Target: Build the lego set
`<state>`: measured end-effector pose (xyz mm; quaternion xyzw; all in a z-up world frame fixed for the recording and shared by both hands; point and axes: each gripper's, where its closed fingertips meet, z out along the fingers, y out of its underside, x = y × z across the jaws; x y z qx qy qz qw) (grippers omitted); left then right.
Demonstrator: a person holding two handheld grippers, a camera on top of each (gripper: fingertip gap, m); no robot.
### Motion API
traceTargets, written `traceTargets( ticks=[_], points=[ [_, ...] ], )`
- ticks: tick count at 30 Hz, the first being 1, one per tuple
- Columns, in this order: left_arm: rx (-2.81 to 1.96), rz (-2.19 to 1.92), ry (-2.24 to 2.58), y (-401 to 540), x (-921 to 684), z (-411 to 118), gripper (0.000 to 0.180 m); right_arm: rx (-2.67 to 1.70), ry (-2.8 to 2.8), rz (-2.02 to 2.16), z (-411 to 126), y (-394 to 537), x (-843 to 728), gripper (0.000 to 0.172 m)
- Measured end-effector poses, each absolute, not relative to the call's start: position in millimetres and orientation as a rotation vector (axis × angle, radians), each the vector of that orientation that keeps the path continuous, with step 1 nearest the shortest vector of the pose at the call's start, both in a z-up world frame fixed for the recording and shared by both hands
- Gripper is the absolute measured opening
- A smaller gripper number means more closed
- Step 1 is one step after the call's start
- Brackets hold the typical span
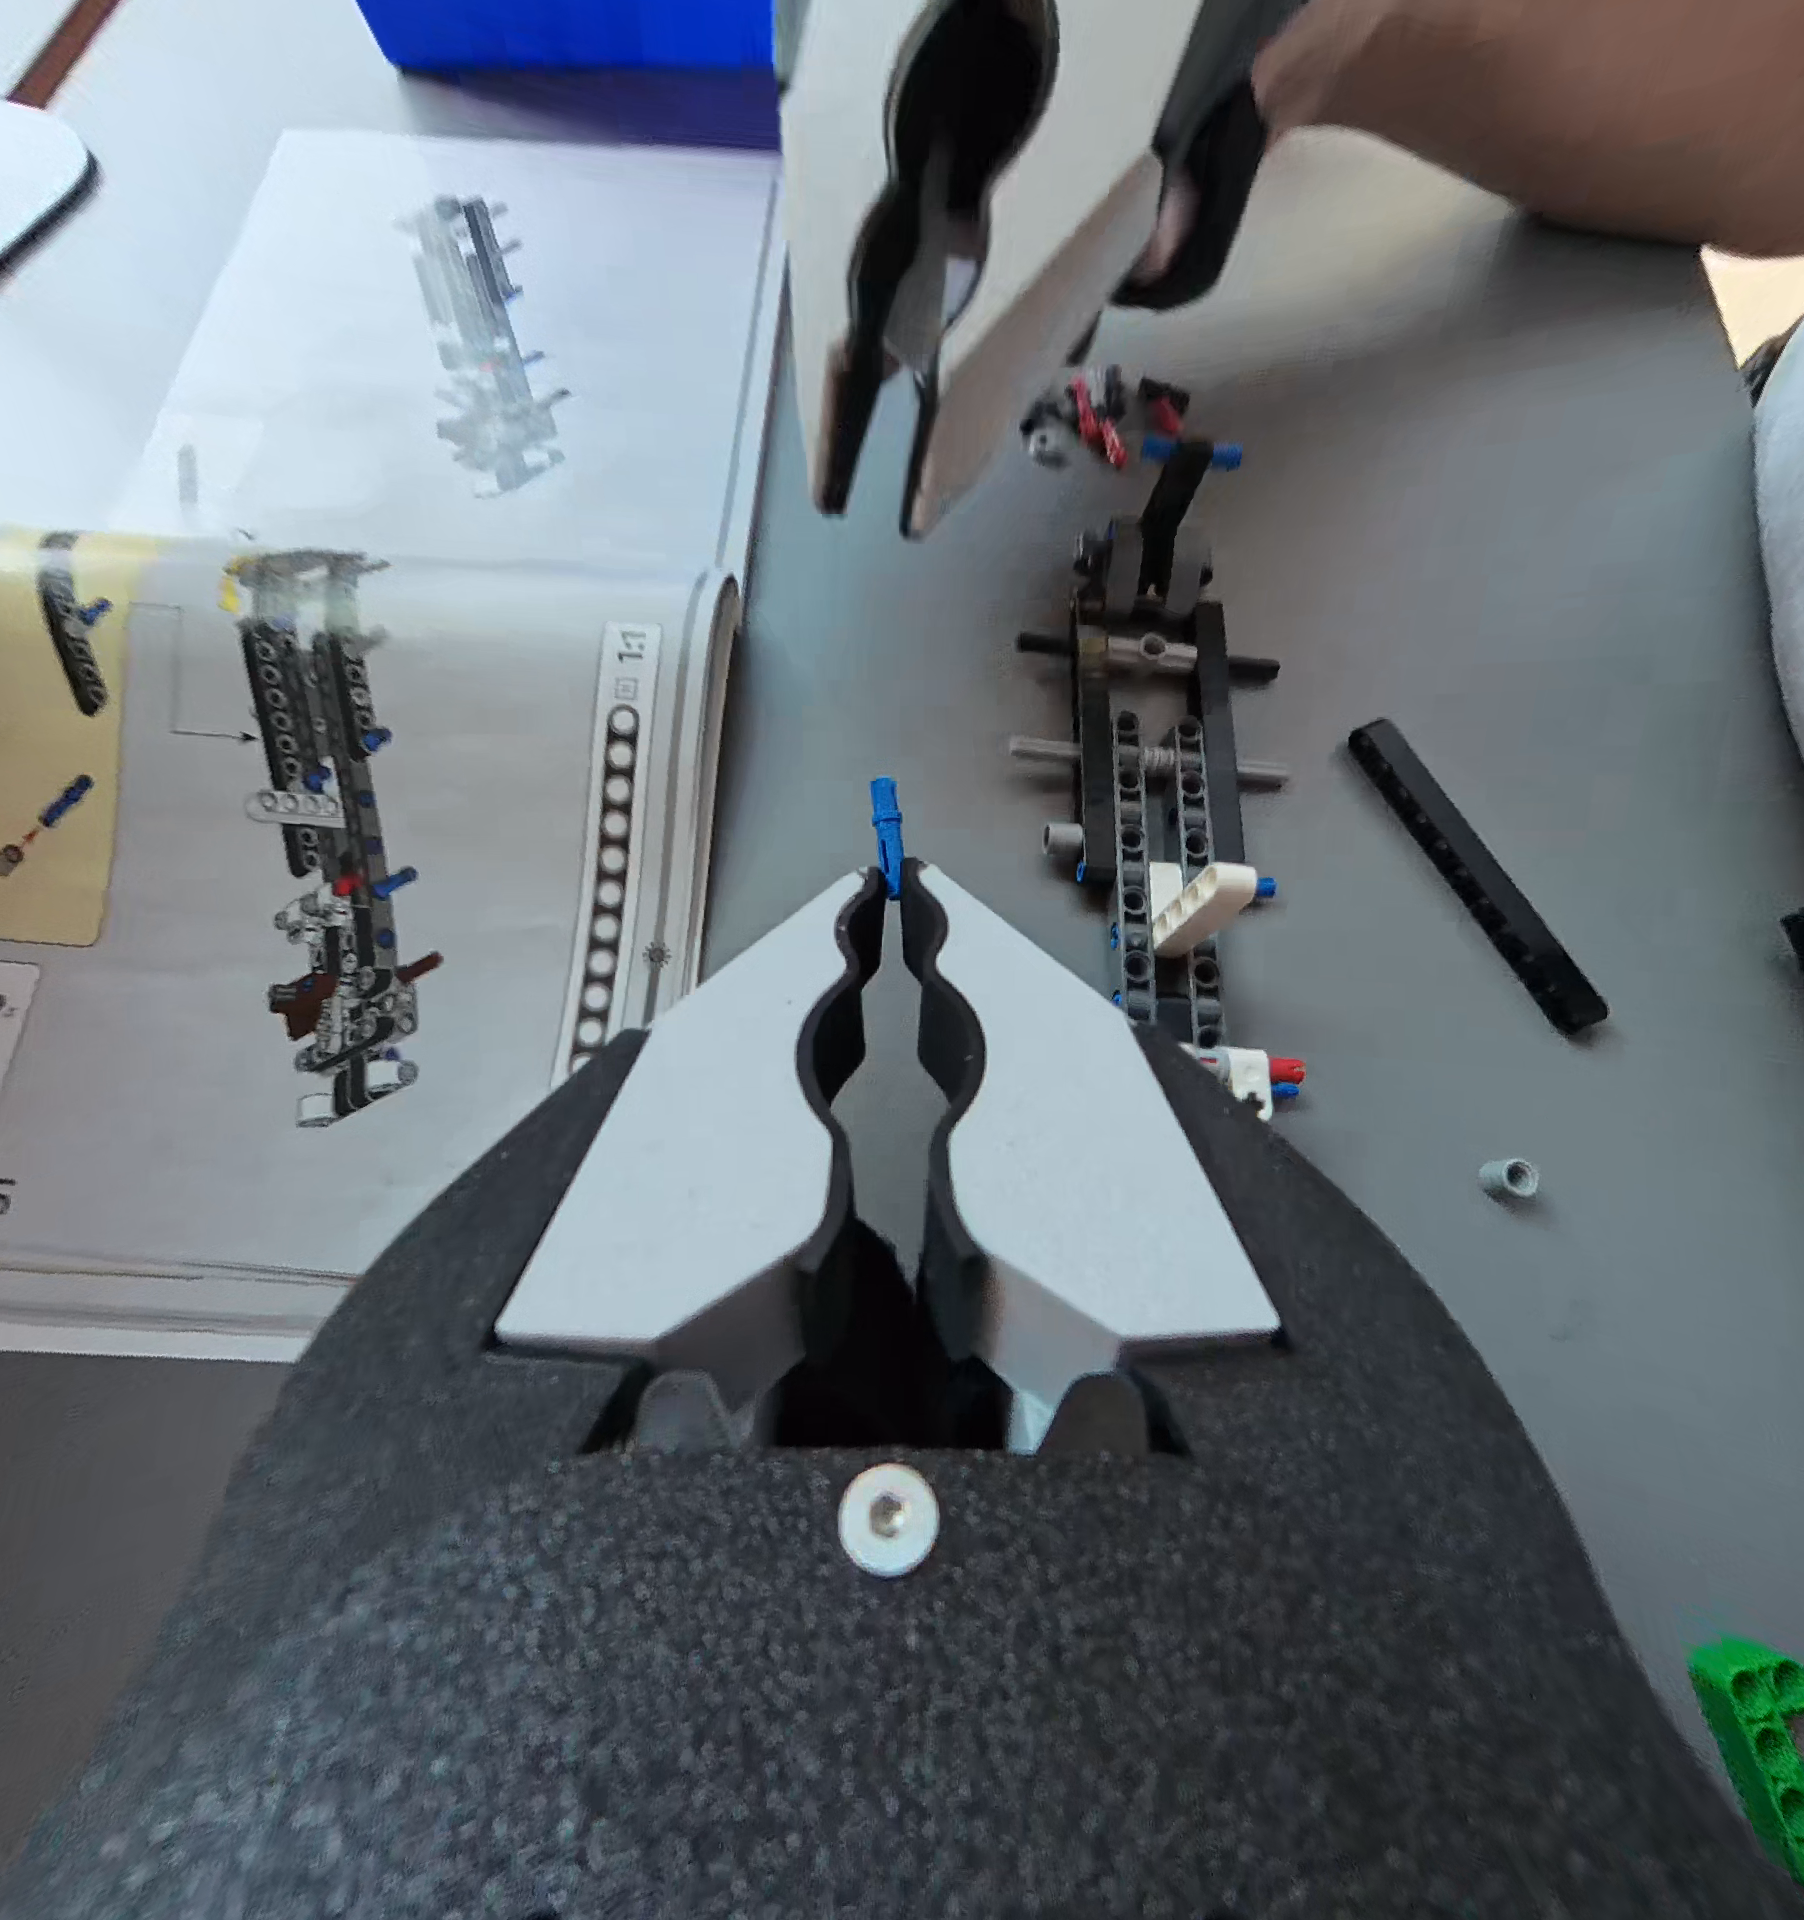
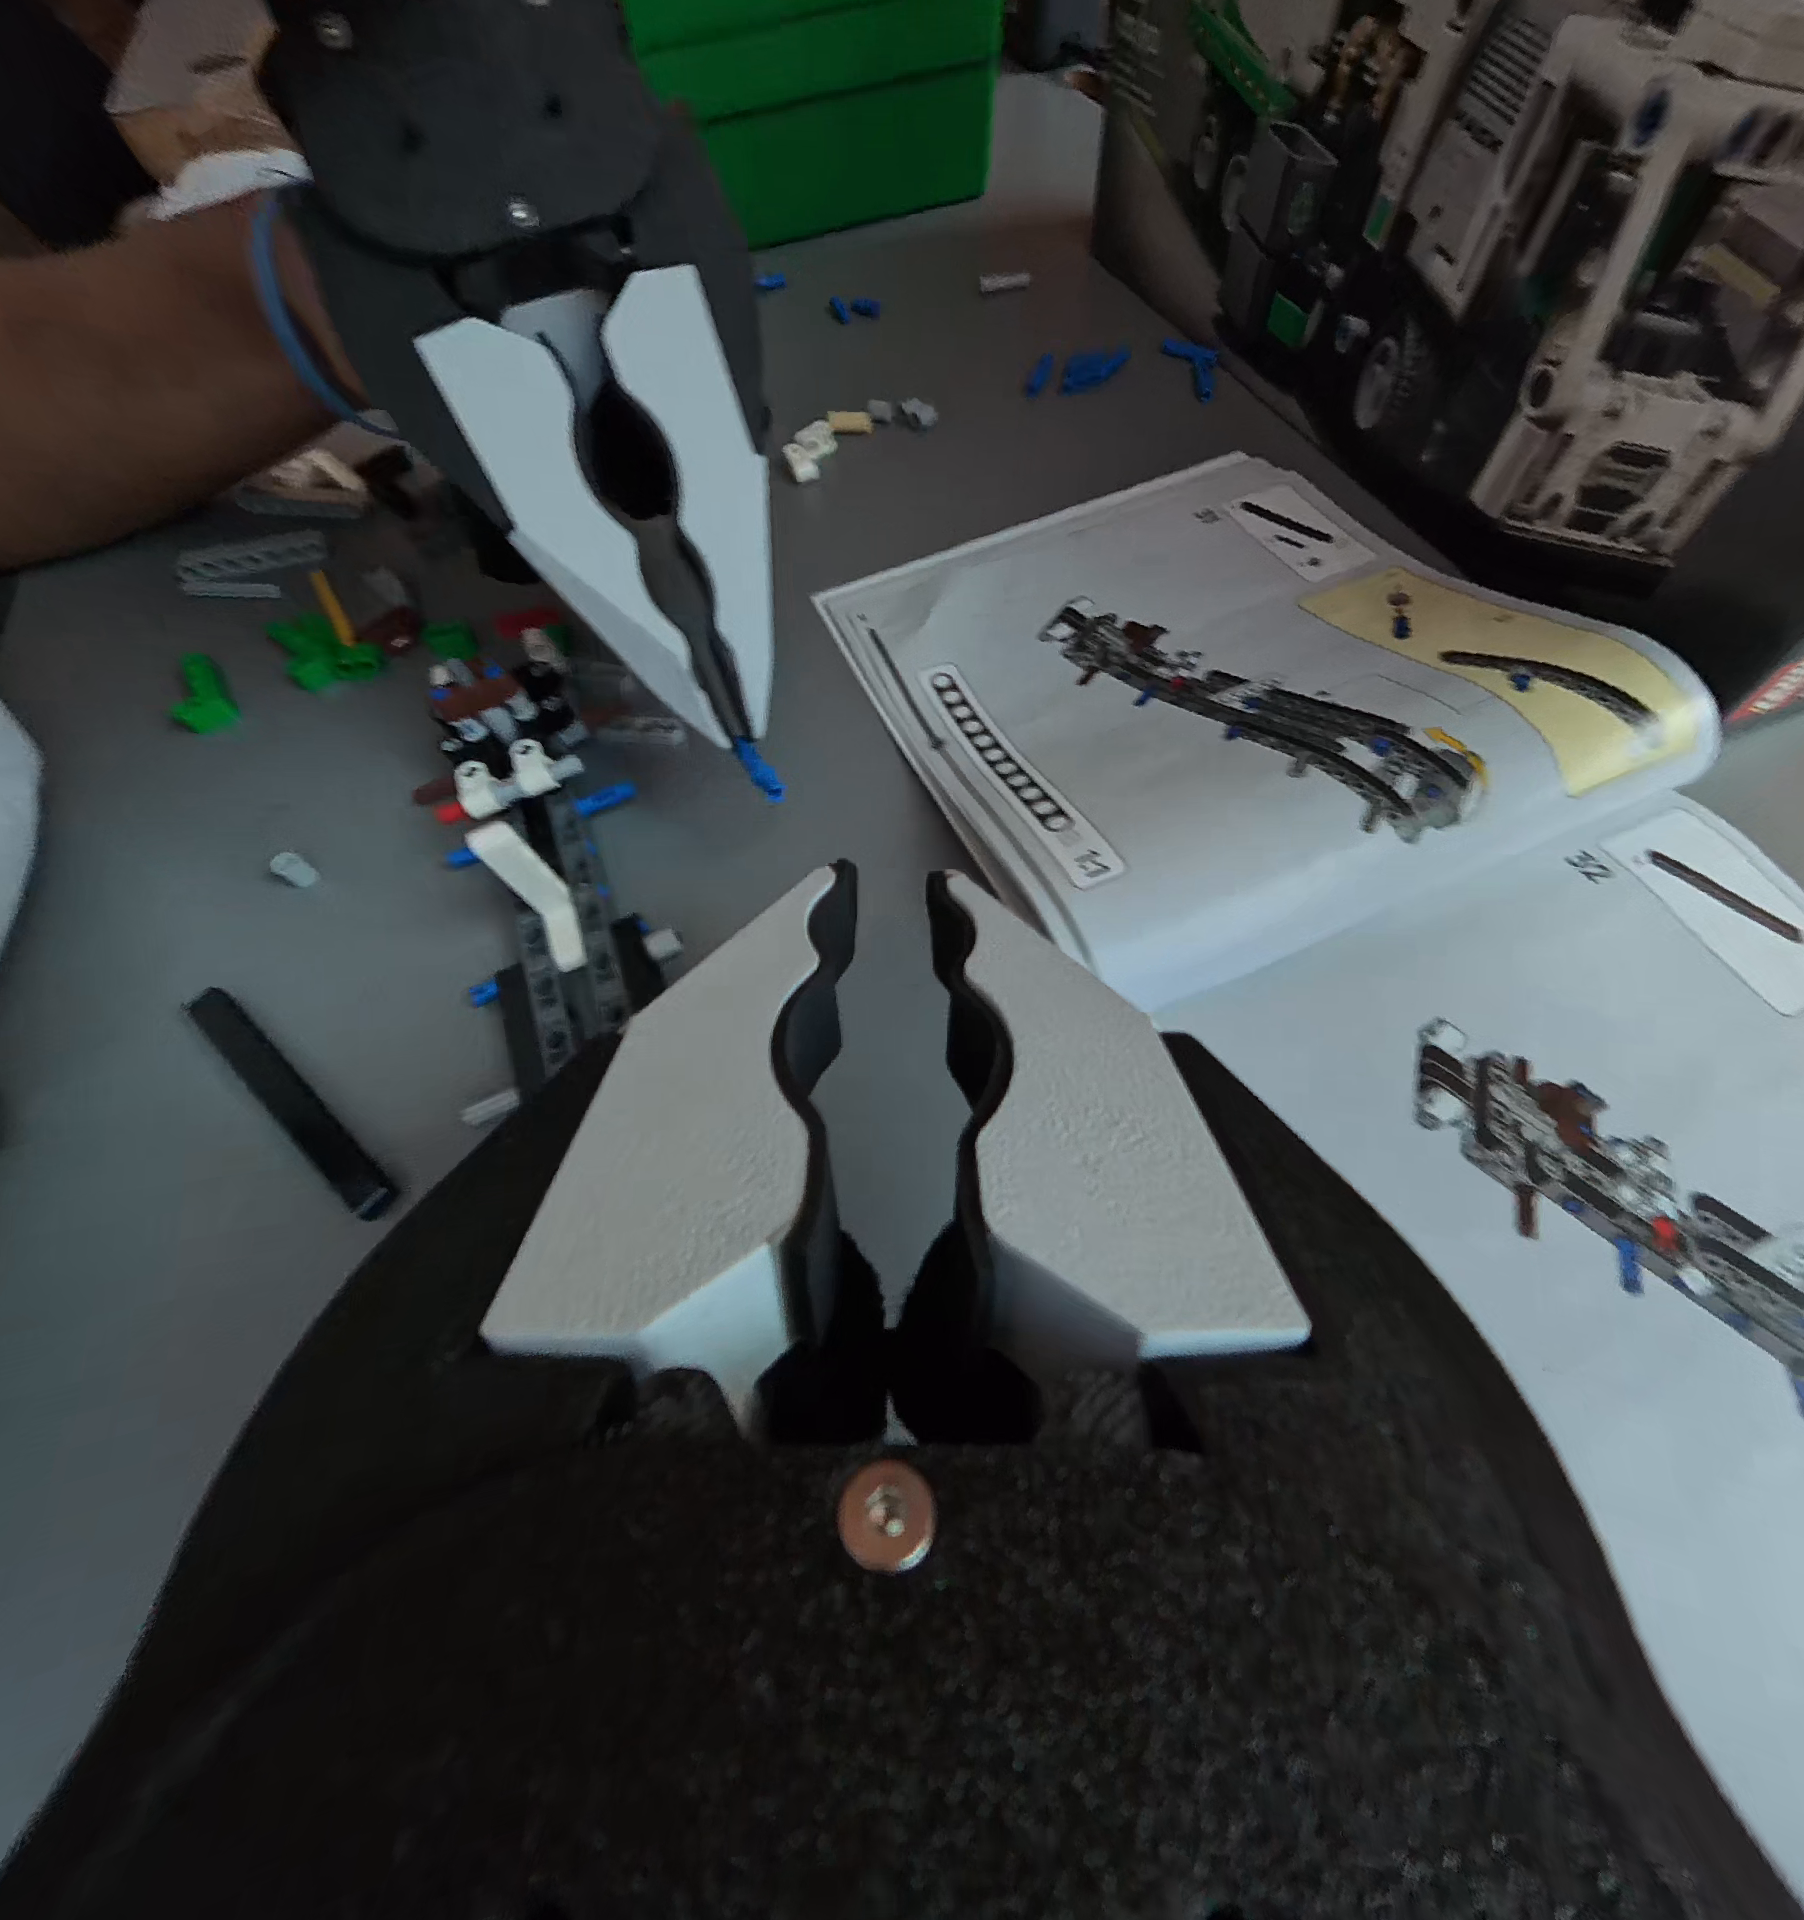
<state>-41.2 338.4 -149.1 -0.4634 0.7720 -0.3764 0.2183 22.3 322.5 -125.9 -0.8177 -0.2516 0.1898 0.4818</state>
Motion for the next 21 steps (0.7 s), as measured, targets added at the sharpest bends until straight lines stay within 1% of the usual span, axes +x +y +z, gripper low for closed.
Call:
traceTargets(
  ticks=[1,4,9,14,16,21],
  points=[
    [-1.261,-1.064,2.100,338.1,-38.9,-139.9,0.002,-1.974,-0.631,0.501,-121.8,321.0,12.3,0.013],
    [-1.164,-1.140,1.977,334.0,-34.8,-108.7,0.001,-1.889,-0.631,0.605,-104.3,321.1,-16.6,0.014],
    [-1.026,-1.214,1.831,324.3,-37.4,-71.0,0.000,-1.758,-0.417,0.882,-69.6,329.8,-32.0,0.018],
    [-0.996,-1.243,1.795,317.1,-38.7,-61.7,0.000,-1.648,-0.370,1.062,-48.5,324.5,-37.4,0.014],
    [-0.990,-1.250,1.783,315.6,-38.5,-59.2,0.000,-1.676,-0.398,1.032,-53.2,324.1,-40.5,0.010],
    [-0.984,-1.251,1.768,314.8,-39.5,-55.9,0.000,-1.660,-0.408,1.009,-51.0,322.3,-40.5,0.010]
  ],
)
